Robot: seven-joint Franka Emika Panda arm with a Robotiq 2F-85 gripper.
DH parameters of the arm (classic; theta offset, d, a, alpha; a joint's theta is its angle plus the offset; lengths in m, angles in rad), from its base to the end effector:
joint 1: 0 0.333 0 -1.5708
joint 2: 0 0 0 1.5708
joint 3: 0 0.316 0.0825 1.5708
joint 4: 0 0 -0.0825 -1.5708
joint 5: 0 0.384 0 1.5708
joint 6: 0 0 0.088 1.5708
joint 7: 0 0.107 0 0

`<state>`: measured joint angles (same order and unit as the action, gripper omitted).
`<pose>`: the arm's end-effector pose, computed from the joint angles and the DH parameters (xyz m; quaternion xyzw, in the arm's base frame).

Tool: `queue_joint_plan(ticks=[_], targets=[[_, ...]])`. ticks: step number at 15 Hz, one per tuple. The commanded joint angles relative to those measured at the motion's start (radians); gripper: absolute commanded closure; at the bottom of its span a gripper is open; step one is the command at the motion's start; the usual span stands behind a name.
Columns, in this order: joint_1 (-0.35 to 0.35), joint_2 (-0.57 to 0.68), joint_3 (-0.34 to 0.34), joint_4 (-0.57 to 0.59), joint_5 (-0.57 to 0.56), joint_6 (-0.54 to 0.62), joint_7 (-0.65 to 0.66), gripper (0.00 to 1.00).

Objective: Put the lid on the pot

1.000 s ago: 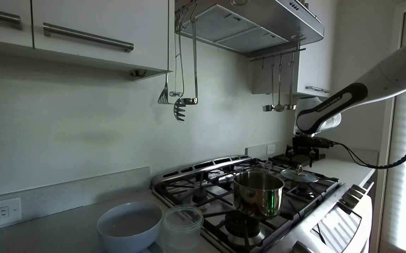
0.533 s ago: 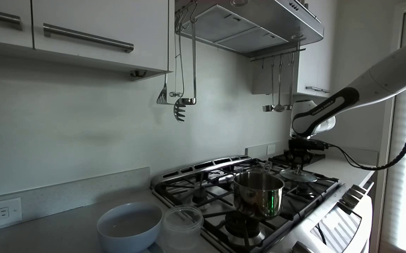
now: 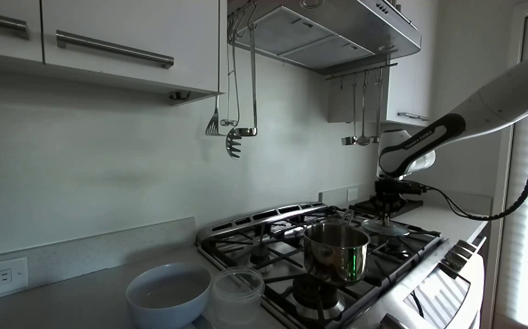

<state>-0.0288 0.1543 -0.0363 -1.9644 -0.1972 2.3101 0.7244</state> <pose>0.6063 -0.0427 0.4151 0.9371 -0.3259 0.1163 0.0463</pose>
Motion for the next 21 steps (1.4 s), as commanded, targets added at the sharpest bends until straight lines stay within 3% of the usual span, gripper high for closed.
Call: queue_joint_plan(ticks=[1, 13, 21], targets=[[0.027, -0.013, -0.01, 0.024, -0.004, -0.055, -0.011, 0.96], [0.076, -0.234, 0.057, 0.006, -0.075, -0.299, -0.179, 0.96], [0.1, -0.38, 0.128, -0.083, -0.027, -0.181, -0.41, 0.96]])
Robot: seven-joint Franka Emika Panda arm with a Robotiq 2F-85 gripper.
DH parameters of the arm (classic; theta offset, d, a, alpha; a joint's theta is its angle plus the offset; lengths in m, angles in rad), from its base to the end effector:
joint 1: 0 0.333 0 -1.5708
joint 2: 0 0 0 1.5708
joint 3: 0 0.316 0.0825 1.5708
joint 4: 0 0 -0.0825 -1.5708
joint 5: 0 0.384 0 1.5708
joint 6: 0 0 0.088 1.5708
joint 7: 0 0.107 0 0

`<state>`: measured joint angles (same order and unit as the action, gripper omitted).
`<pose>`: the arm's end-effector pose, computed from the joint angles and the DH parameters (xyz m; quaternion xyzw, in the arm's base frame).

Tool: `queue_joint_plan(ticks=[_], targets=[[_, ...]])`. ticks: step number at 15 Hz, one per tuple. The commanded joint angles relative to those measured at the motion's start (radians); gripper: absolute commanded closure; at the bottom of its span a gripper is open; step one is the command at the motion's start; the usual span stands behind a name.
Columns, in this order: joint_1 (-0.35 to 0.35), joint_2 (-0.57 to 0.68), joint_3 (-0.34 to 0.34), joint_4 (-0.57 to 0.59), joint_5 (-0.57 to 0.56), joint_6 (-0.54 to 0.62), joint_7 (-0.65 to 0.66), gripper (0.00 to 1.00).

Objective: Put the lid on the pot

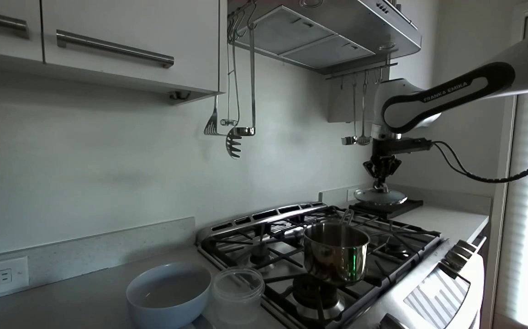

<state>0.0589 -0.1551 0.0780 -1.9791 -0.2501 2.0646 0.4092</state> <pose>0.5330 0.0626 0.5601 0.9815 -0.0882 0.1470 0.0856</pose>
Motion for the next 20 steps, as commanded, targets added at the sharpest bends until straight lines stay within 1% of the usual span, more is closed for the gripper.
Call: queue_joint_plan(ticks=[1, 5, 7, 10, 11, 12, 20], targets=[[0.02, -0.079, 0.021, -0.073, 0.038, 0.075, -0.126, 0.96], [0.058, -0.093, 0.033, -0.097, 0.155, 0.103, -0.276, 0.96], [0.074, -0.096, 0.037, -0.098, 0.207, 0.092, -0.339, 0.96], [0.084, -0.103, 0.042, -0.094, 0.236, 0.091, -0.405, 0.96], [0.072, -0.065, 0.053, -0.068, 0.204, 0.073, -0.352, 0.96], [0.073, -0.066, 0.055, -0.068, 0.205, 0.073, -0.356, 0.85], [0.072, -0.055, 0.055, -0.068, 0.204, 0.073, -0.356, 0.85]])
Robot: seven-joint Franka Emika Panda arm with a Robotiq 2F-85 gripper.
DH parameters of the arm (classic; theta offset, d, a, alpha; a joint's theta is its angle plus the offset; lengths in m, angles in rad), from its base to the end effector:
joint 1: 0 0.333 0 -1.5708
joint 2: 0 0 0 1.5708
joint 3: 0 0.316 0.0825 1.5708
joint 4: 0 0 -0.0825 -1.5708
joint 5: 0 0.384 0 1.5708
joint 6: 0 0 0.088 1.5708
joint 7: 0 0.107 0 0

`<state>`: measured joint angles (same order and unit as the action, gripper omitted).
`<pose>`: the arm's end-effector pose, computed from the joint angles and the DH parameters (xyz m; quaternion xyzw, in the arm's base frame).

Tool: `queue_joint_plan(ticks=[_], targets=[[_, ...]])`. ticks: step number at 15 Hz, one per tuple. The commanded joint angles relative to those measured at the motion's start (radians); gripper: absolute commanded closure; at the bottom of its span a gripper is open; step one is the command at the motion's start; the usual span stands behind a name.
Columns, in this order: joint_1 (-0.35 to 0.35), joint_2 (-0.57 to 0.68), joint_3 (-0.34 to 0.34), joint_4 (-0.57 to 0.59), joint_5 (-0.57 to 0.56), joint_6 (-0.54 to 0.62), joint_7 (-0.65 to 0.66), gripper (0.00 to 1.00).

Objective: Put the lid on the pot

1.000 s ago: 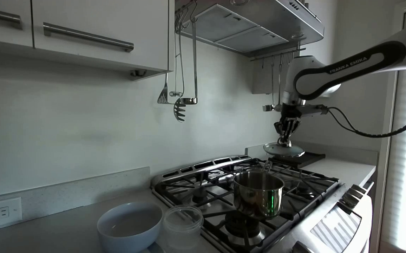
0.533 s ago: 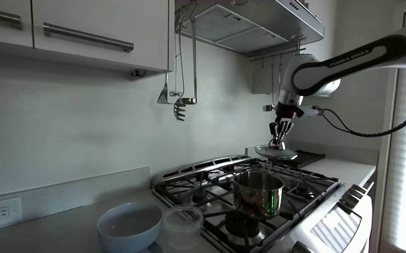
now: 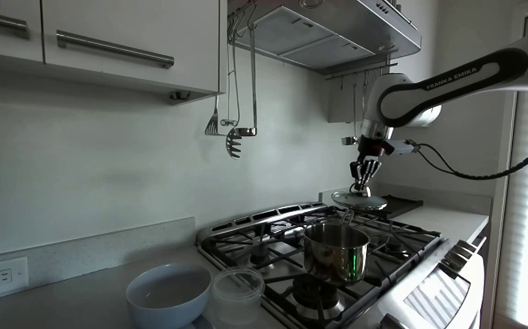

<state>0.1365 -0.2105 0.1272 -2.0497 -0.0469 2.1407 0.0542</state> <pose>0.5042 0.1388 0.5601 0.9817 0.1134 0.1527 0.0107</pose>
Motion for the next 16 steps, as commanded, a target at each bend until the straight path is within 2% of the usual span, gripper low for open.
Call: queue_joint_plan(ticks=[1, 8, 16], targets=[[-0.006, 0.001, 0.006, 0.003, 0.001, -0.003, -0.001, 0.96], [0.051, 0.0, 0.056, 0.018, 0.007, 0.004, -0.106, 0.96], [0.145, 0.043, 0.103, 0.03, 0.068, 0.045, -0.34, 0.96]])
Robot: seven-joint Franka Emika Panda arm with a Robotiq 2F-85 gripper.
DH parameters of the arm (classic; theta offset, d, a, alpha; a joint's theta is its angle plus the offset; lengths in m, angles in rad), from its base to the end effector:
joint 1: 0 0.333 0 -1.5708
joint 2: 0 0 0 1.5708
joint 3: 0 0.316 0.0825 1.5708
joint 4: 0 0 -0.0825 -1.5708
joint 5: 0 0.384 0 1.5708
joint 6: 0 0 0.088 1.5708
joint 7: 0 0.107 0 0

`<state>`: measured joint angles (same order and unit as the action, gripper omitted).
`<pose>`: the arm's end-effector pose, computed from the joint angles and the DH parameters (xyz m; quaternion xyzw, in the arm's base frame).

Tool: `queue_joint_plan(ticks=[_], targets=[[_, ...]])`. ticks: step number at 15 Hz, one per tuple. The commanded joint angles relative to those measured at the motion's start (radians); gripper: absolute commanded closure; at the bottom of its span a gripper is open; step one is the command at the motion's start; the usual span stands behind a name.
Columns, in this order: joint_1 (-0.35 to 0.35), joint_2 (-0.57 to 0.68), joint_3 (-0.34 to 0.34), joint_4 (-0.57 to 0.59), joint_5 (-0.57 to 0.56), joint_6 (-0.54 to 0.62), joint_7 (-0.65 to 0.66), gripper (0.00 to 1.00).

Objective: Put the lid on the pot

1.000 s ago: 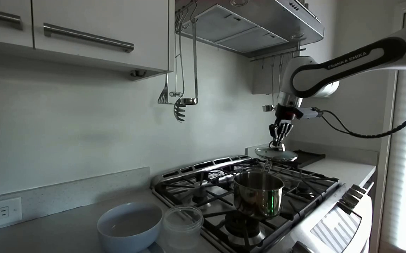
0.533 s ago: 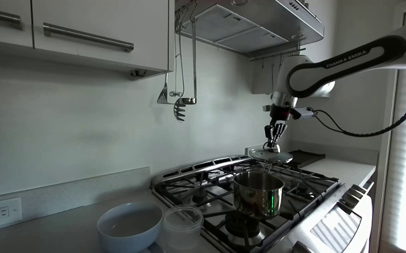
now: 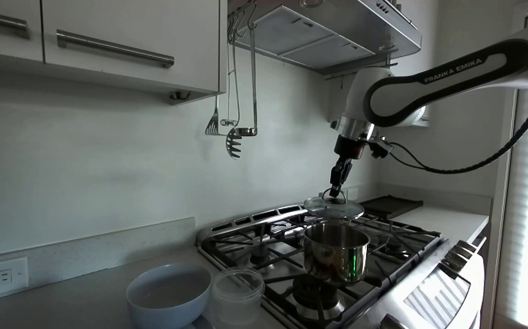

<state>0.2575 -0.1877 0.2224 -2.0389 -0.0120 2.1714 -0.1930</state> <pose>0.4690 0.2516 0.5554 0.9306 0.3296 0.1592 0.0033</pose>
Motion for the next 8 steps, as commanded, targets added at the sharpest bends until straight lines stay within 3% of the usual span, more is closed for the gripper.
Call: queue_joint_plan(ticks=[1, 8], targets=[[0.034, 0.028, 0.013, 0.02, 0.037, 0.017, -0.121, 0.96], [0.071, 0.042, 0.041, 0.0, 0.036, 0.034, -0.255, 0.96]])
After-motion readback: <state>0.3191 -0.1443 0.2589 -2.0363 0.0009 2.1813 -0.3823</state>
